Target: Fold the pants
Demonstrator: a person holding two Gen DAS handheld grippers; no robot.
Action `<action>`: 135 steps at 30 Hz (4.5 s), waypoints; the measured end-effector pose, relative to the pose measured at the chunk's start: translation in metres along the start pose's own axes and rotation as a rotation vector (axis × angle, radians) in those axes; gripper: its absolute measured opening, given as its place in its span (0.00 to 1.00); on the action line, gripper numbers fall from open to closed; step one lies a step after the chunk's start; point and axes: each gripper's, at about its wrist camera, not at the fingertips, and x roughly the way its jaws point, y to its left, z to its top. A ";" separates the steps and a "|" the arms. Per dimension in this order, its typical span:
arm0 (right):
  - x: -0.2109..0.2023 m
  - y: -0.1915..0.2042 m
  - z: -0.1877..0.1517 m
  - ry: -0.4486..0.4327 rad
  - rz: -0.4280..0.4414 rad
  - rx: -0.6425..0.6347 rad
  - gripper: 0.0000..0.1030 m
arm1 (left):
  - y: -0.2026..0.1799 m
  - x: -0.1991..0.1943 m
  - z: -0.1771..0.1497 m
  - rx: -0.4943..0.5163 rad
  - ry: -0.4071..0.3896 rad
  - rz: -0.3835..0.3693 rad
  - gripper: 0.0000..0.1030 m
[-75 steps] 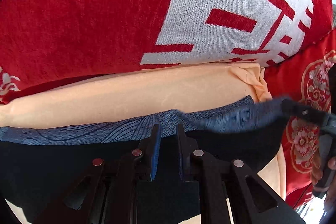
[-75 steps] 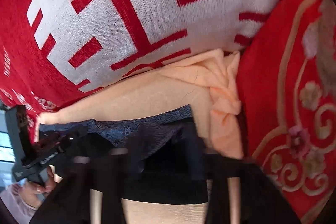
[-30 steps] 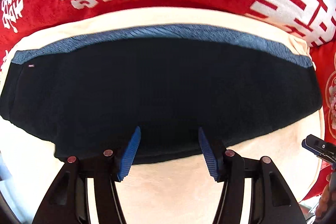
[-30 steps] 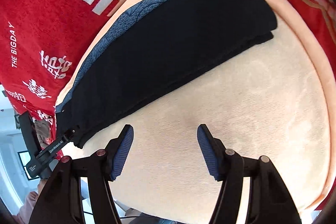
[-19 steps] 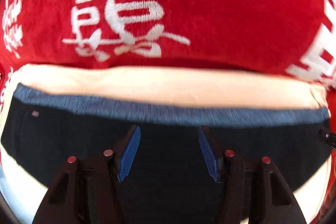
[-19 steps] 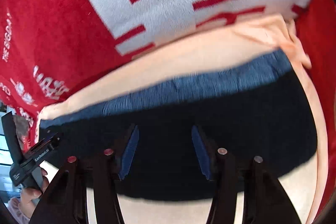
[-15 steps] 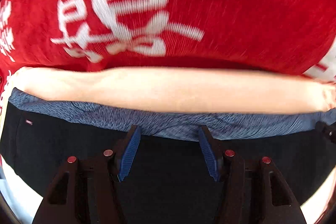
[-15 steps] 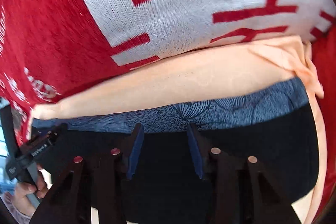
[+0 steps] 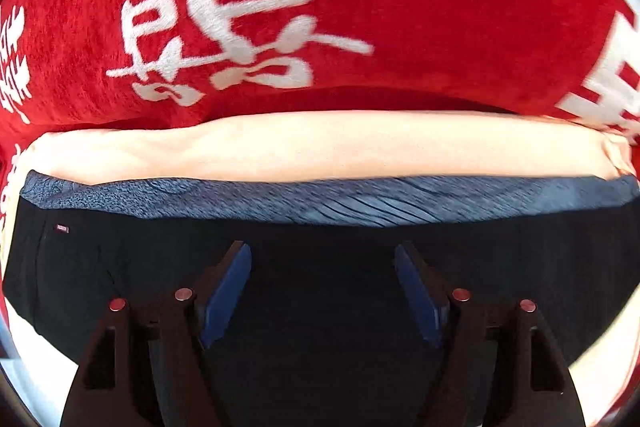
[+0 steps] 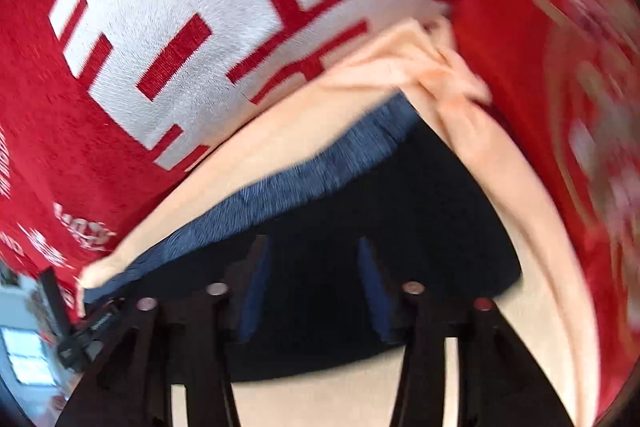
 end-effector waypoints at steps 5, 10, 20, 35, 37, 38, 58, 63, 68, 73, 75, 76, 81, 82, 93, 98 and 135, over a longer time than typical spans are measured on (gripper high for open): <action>-0.011 -0.047 -0.018 -0.017 -0.039 0.171 0.50 | -0.026 -0.019 -0.012 0.063 0.004 -0.051 0.73; -0.013 -0.089 -0.008 -0.028 -0.036 0.362 0.49 | -0.042 -0.023 -0.024 0.083 0.029 -0.075 0.73; -0.022 -0.061 0.006 -0.041 0.063 0.174 0.07 | -0.097 -0.056 -0.027 0.188 -0.011 -0.173 0.73; -0.018 -0.057 -0.032 0.084 0.102 0.090 0.17 | -0.075 -0.051 -0.063 0.170 0.130 -0.180 0.74; -0.017 -0.046 -0.046 0.132 0.140 0.079 0.26 | -0.049 -0.054 -0.079 0.130 0.132 -0.187 0.74; -0.014 -0.038 -0.054 0.162 0.154 0.066 0.34 | -0.037 -0.058 -0.083 0.110 0.130 -0.187 0.74; 0.114 0.170 -0.219 0.468 0.547 0.101 0.39 | 0.226 -0.040 -0.158 -0.509 0.252 -0.607 0.74; 0.114 0.169 -0.213 0.410 0.536 0.167 0.39 | 0.215 -0.020 -0.160 -0.620 0.292 -0.699 0.74; 0.121 0.162 -0.211 0.399 0.509 0.215 0.39 | 0.228 -0.019 -0.168 -0.752 0.271 -0.717 0.74; 0.131 0.167 -0.207 0.387 0.520 0.252 0.38 | 0.222 -0.026 -0.157 -0.704 0.212 -0.658 0.66; 0.134 0.169 -0.205 0.388 0.492 0.258 0.07 | 0.223 -0.026 -0.157 -0.710 0.194 -0.629 0.51; 0.133 0.172 -0.204 0.384 0.481 0.247 0.07 | 0.225 -0.026 -0.159 -0.709 0.190 -0.618 0.38; 0.105 0.184 -0.204 0.337 0.489 0.149 0.05 | 0.223 -0.046 -0.164 -0.569 0.142 -0.556 0.29; 0.102 0.183 -0.206 0.335 0.486 0.148 0.05 | 0.220 -0.051 -0.165 -0.529 0.133 -0.527 0.29; 0.117 0.175 -0.229 0.463 0.452 0.079 0.17 | 0.219 -0.052 -0.184 -0.402 0.154 -0.427 0.25; 0.121 0.203 -0.238 0.471 0.511 0.047 0.49 | 0.239 -0.082 -0.168 -0.382 0.045 -0.337 0.74; 0.130 0.198 -0.247 0.460 0.397 0.035 0.13 | 0.206 -0.019 -0.151 0.075 0.056 -0.123 0.76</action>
